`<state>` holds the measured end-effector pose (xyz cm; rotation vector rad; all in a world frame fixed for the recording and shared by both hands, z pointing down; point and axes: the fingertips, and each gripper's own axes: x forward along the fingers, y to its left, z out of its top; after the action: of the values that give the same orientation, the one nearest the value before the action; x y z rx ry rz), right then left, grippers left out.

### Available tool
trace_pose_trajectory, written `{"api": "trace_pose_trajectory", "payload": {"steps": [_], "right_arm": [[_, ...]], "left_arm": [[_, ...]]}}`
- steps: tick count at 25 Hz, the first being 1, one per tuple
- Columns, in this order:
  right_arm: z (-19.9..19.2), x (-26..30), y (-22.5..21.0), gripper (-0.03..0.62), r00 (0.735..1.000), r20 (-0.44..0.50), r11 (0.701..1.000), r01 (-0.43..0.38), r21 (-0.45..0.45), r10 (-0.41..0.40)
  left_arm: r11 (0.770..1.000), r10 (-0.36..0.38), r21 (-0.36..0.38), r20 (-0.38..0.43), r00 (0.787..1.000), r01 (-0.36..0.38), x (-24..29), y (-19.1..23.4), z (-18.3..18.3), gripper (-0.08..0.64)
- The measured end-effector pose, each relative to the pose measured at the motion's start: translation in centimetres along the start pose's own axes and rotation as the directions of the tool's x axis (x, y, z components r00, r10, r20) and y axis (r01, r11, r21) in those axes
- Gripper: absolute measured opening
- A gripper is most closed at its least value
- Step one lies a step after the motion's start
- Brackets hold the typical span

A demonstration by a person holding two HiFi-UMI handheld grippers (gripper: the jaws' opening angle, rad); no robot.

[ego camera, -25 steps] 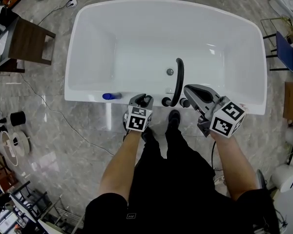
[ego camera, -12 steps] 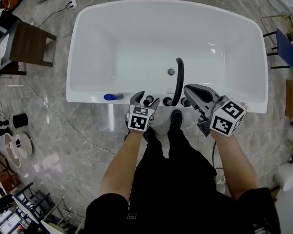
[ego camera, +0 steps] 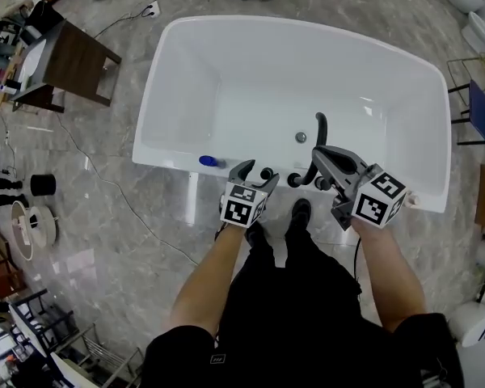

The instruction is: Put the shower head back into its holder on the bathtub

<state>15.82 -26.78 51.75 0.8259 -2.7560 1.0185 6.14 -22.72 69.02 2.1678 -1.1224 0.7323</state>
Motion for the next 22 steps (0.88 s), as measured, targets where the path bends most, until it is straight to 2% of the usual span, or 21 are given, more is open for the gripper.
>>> {"api": "trace_pose_trajectory", "payload": {"steps": [7, 12, 16, 19, 22], "right_arm": [[0.4, 2.1, 1.9, 0.014, 0.999, -0.006, 0.999, -0.033, -0.012, 0.033], [0.1, 4.0, 4.1, 0.014, 0.999, -0.014, 0.999, -0.045, -0.024, 0.044], [0.2, 6.0, 7.0, 0.014, 0.999, -0.006, 0.997, -0.053, -0.054, 0.053], [0.3, 6.9, 9.1, 0.014, 0.999, 0.006, 0.994, -0.051, -0.092, 0.052], [0.1, 6.6, 10.8, 0.014, 0.999, 0.022, 0.992, -0.036, -0.125, 0.039]], "left_arm": [[0.999, 0.034, -0.030, 0.075, 0.997, -0.032, -3.5, 1.3, 1.8, 0.322], [0.999, 0.015, -0.045, 0.133, 0.991, -0.009, -8.0, 2.1, 2.1, 0.209], [0.996, 0.034, -0.090, 0.166, 0.985, -0.019, -12.4, 4.5, 2.3, 0.126], [0.996, 0.059, -0.074, 0.193, 0.979, -0.045, -15.3, 6.3, 2.8, 0.098], [0.998, 0.048, -0.048, 0.236, 0.971, -0.038, -17.5, 7.2, 3.9, 0.086]]}}
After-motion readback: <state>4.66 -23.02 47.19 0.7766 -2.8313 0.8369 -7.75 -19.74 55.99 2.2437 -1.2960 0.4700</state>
